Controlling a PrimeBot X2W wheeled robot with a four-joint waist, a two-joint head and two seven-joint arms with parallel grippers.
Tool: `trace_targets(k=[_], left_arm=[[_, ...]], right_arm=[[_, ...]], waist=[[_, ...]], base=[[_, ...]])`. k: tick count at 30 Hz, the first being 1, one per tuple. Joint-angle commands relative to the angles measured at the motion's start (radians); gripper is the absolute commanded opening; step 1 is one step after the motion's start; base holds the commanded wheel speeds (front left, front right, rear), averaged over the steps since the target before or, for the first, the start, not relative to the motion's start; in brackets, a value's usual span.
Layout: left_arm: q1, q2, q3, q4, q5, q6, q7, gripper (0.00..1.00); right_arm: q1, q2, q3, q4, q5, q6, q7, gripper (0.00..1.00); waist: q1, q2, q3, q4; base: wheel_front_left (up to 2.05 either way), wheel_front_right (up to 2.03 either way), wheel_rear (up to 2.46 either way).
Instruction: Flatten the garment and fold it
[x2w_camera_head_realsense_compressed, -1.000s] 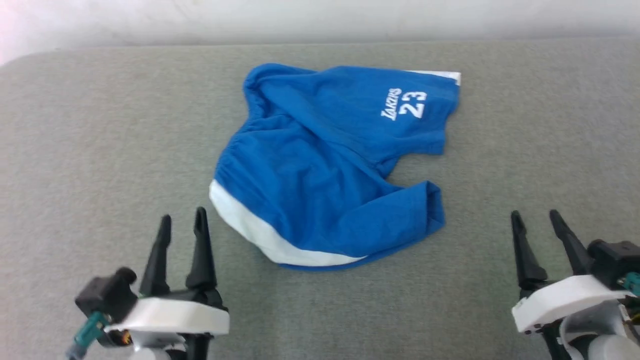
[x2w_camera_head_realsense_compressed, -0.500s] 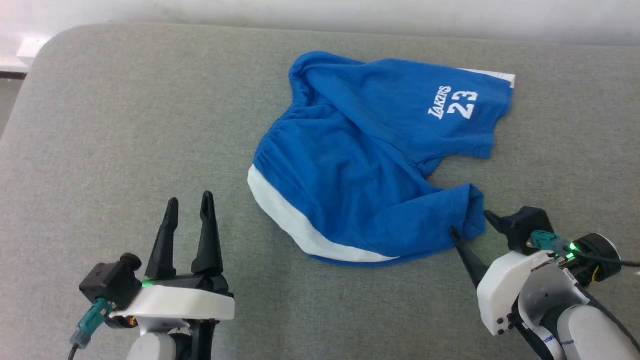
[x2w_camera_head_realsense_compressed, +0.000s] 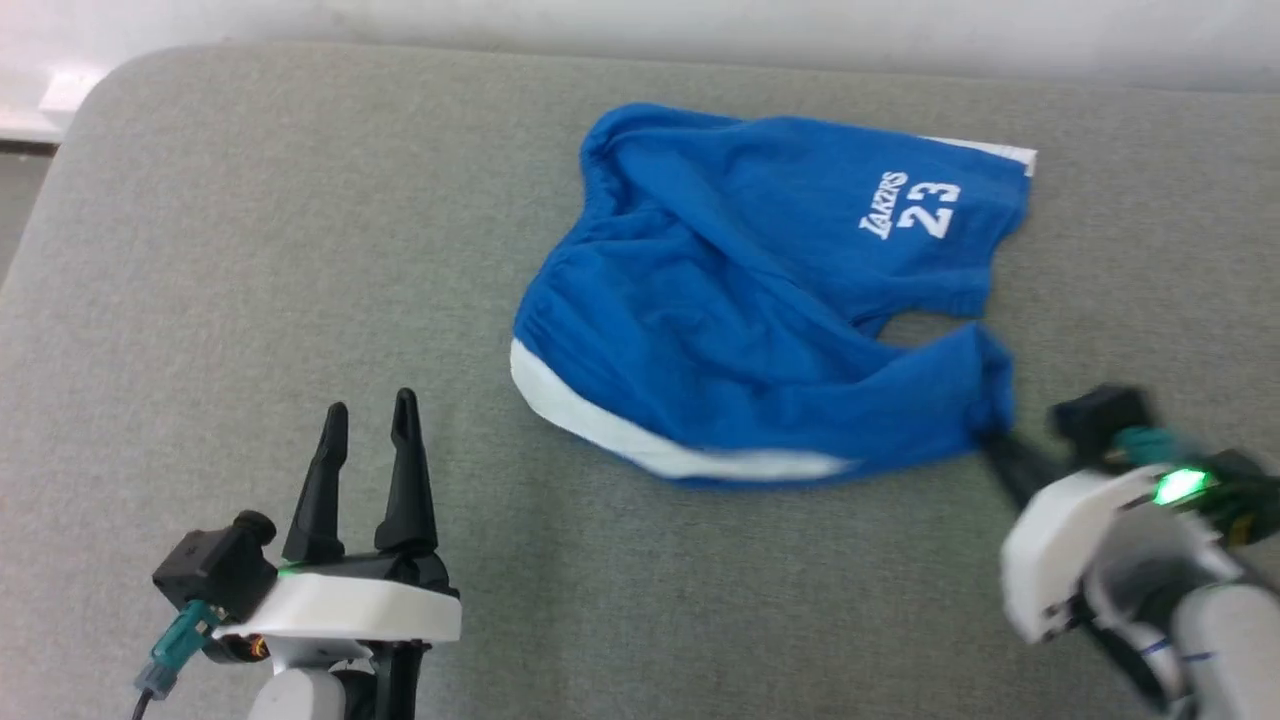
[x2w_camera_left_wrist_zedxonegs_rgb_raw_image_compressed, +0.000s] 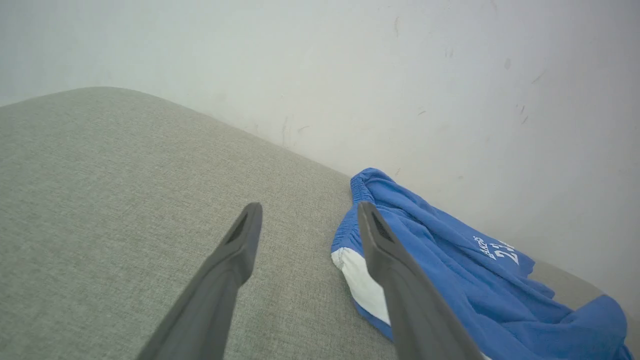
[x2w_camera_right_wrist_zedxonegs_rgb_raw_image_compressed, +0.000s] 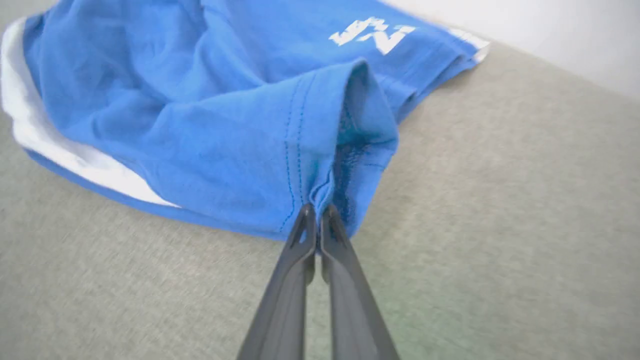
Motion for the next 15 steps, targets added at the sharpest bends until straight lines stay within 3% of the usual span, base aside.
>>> trace_targets(k=[1, 7, 10, 11, 12, 13, 14, 15], left_arm=[[-0.007, -0.005, 0.002, 0.001, 0.008, -0.008, -0.005, 1.00], [0.000, -0.005, -0.006, 0.003, 0.018, -0.008, -0.005, 1.00], [0.005, -0.005, -0.013, 0.006, 0.020, -0.005, -0.005, 1.00], [0.008, -0.005, -0.016, 0.007, 0.021, -0.004, -0.005, 1.00], [0.011, -0.005, -0.018, 0.007, 0.023, -0.003, -0.005, 1.00], [0.013, -0.005, -0.020, 0.009, 0.025, -0.003, -0.005, 1.00], [0.015, -0.005, -0.022, 0.011, 0.028, -0.003, -0.005, 1.00], [0.017, -0.005, -0.024, 0.013, 0.031, -0.003, -0.005, 1.00]], right_arm=[[-0.005, -0.002, -0.021, -0.009, -0.005, -0.001, -0.011, 0.00], [0.070, 0.051, -0.273, -0.046, -0.059, -0.001, -0.061, 0.00], [0.153, 0.101, -0.335, -0.036, -0.064, -0.001, -0.042, 0.00], [0.182, 0.120, -0.344, -0.033, -0.066, -0.001, -0.026, 0.05], [0.207, 0.138, -0.360, -0.027, -0.070, -0.001, -0.010, 0.28], [0.226, 0.153, -0.374, -0.022, -0.082, -0.001, 0.003, 0.82], [0.237, 0.159, -0.385, -0.021, -0.099, -0.001, 0.004, 1.00], [0.240, 0.167, -0.400, -0.024, -0.117, -0.001, -0.006, 1.00]], waist=[[0.0000, 0.0000, -0.017, -0.020], [0.0000, 0.0000, -0.038, -0.056], [0.0000, 0.0000, -0.044, -0.068], [0.0000, 0.0000, -0.045, -0.072], [0.0000, 0.0000, -0.046, -0.075], [0.0000, 0.0000, -0.047, -0.078], [0.0000, 0.0000, -0.048, -0.081], [0.0000, 0.0000, -0.049, -0.083]], base=[[0.00, 0.00, 0.00], [0.00, 0.00, 0.00], [0.00, 0.00, 0.00], [0.00, 0.00, 0.00], [0.00, 0.00, 0.00], [0.00, 0.00, 0.00], [0.00, 0.00, 0.00], [0.00, 0.00, 0.00]])
